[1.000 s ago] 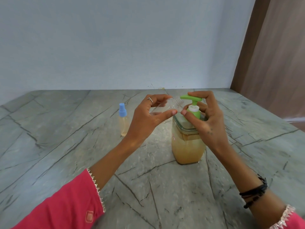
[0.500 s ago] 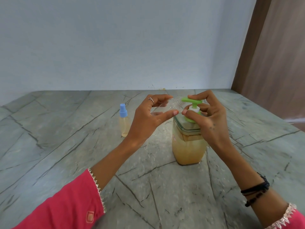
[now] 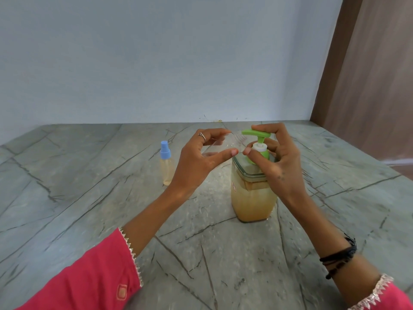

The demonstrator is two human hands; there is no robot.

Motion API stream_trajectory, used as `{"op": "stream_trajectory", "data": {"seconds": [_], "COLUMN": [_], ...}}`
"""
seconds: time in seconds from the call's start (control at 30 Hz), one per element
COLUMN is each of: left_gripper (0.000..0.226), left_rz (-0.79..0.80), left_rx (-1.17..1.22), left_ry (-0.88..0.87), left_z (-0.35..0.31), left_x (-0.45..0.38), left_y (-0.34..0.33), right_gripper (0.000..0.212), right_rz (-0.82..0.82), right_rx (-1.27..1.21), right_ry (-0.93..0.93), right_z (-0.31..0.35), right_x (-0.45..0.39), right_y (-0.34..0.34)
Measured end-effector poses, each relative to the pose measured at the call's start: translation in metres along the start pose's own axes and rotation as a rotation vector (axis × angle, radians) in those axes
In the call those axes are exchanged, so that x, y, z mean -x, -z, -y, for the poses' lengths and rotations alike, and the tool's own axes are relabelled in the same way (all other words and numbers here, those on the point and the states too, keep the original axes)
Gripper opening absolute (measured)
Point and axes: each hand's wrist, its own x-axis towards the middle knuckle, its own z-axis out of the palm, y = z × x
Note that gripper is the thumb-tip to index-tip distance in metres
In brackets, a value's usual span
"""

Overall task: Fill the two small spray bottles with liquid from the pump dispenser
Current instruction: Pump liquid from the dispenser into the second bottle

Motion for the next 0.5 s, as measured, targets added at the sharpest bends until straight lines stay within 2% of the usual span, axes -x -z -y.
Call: {"op": "stream_trajectory", "data": {"seconds": [0.13,0.3,0.5], "left_gripper": [0.038,0.038,0.041], "left_rz": [0.002,0.007,0.023], "left_rx": [-0.007,-0.024,-0.021], "left_ry": [-0.005,-0.023,-0.018], "left_z": [0.0,-0.001,-0.001], "left_x": [0.0,0.0,0.002], "left_y": [0.0,0.0,0.0], "right_gripper": [0.039,0.023,0.022], "right_rz": [-0.017,-0.036,-0.035], "right_rx": [-0.011,-0.023,-0.005], "right_ry": [-0.014,-0.07,-0.089], "right_z": [0.001,0.003,0.006], "right_x": [-0.003,-0.008,-0.011], "right_y": [0.0,0.001,-0.001]}}
